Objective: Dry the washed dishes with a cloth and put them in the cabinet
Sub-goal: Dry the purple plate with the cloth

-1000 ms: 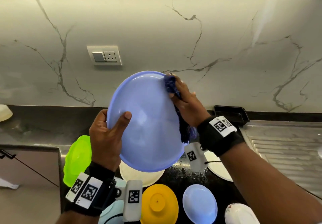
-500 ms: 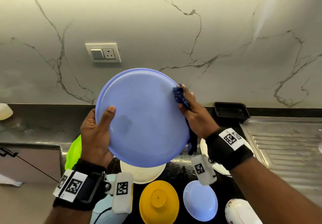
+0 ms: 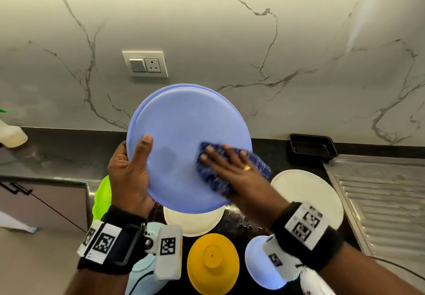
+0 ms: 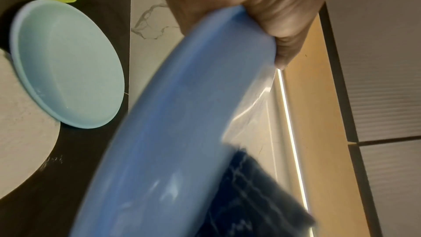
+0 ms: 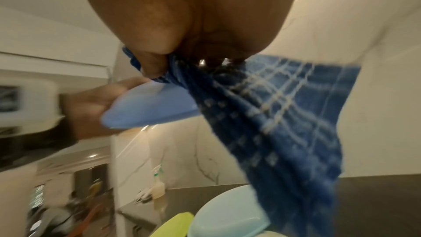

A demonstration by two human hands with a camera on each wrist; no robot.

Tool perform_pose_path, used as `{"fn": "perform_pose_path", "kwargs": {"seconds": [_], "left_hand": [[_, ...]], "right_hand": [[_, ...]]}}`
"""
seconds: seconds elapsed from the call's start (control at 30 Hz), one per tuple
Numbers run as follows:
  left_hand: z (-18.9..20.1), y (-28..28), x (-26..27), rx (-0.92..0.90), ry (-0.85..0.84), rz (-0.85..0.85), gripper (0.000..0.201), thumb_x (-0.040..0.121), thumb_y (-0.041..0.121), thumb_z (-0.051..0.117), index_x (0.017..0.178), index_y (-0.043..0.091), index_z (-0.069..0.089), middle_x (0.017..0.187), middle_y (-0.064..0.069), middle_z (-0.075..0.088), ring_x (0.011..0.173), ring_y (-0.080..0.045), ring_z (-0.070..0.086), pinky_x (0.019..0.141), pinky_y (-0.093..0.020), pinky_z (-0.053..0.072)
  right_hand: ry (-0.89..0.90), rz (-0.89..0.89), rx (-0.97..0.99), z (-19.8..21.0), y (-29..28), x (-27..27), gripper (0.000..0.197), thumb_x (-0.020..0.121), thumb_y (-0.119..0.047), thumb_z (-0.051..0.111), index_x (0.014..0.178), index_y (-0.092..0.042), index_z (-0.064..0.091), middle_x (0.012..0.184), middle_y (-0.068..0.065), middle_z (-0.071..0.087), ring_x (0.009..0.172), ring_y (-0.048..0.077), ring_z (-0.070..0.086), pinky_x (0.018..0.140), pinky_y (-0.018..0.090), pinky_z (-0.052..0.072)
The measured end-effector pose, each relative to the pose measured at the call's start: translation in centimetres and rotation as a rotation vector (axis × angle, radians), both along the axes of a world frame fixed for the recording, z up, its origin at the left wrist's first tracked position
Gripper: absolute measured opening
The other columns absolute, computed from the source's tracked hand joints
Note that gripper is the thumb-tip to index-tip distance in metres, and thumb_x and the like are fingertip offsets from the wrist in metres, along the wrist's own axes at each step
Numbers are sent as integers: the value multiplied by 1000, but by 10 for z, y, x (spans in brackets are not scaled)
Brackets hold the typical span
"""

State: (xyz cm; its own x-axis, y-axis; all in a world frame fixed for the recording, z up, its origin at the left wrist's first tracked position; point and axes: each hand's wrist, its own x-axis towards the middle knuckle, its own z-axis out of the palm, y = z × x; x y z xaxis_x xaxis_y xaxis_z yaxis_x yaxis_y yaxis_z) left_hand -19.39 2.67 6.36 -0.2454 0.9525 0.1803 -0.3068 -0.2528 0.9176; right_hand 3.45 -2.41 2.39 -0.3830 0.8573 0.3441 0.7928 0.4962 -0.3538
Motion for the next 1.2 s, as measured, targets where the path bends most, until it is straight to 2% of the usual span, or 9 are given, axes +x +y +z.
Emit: {"fn": "perform_pose_path", "kwargs": {"seconds": [0.07, 0.17, 0.3, 0.4, 0.57, 0.77, 0.83, 1.03, 1.2], "left_hand": [[-2, -3, 2, -31, -8, -24, 18, 99, 19, 62, 115, 12, 68, 105, -4, 76, 91, -23, 72, 73, -33, 61], [-5, -7, 9, -81, -37, -47, 31, 99, 20, 61, 127, 8, 65, 116, -9, 75, 103, -32, 72, 83, -44, 61], [-6, -5, 18, -91, -93, -46, 35, 99, 17, 62, 131, 2, 62, 125, -18, 69, 116, -43, 65, 96, -55, 55], [-7, -4, 19, -107, -79, -47, 30, 101, 16, 58, 128, 4, 63, 124, -19, 70, 110, -38, 69, 88, -47, 60], [-8, -3, 7, -151, -102, -22, 33, 101, 24, 61, 127, 5, 64, 121, -16, 72, 110, -37, 69, 93, -53, 57], [-17, -1, 2, -275, -155, 25, 33, 100, 28, 62, 127, 10, 65, 114, -9, 75, 100, -30, 73, 81, -42, 61], [-21, -2, 6, -315, -189, 43, 37, 99, 29, 62, 130, 8, 64, 118, -12, 74, 103, -32, 72, 82, -42, 62], [-25, -1, 19, -294, -201, 77, 33, 98, 28, 64, 123, 7, 67, 114, -17, 74, 101, -39, 72, 85, -53, 59], [-26, 4, 9, -262, -187, 50, 32, 99, 32, 63, 123, 10, 66, 117, -13, 74, 103, -34, 72, 87, -50, 59]], "right_hand": [[192, -109, -159, -1, 22, 20, 60, 97, -43, 36, 144, -60, 4, 152, -44, -9, 144, -5, -22, 122, 53, -4], [333, -148, -212, 11, 39, 26, 57, 96, -44, 41, 141, -63, 11, 158, -34, 0, 151, 9, -15, 121, 55, -2], [6, 17, -123, 18, 18, -26, 66, 95, -37, 43, 153, -41, 10, 159, -21, -4, 151, 23, -9, 120, 59, -4], [-151, 104, -69, 12, -12, -50, 68, 103, -36, 44, 156, -42, 2, 163, -19, -14, 151, 23, -21, 120, 53, -11], [-302, 105, 79, -5, -31, -17, 72, 100, -37, 46, 157, -43, 3, 166, -16, -4, 153, 22, -9, 121, 54, -1], [224, -95, -221, -14, -2, 31, 62, 97, -35, 41, 148, -57, 15, 158, -37, -1, 150, 3, -14, 120, 60, -3], [283, -82, -201, -12, -4, 22, 58, 98, -35, 43, 150, -51, 24, 161, -32, 4, 152, 11, -12, 121, 59, -2], [-215, 41, 20, -9, -31, -40, 65, 100, -42, 38, 157, -44, 6, 165, -18, -7, 153, 25, -13, 120, 54, -8], [-231, 19, 38, -10, -24, -10, 63, 98, -41, 30, 155, -48, 5, 165, -20, -1, 154, 20, -4, 121, 59, 3]]}}
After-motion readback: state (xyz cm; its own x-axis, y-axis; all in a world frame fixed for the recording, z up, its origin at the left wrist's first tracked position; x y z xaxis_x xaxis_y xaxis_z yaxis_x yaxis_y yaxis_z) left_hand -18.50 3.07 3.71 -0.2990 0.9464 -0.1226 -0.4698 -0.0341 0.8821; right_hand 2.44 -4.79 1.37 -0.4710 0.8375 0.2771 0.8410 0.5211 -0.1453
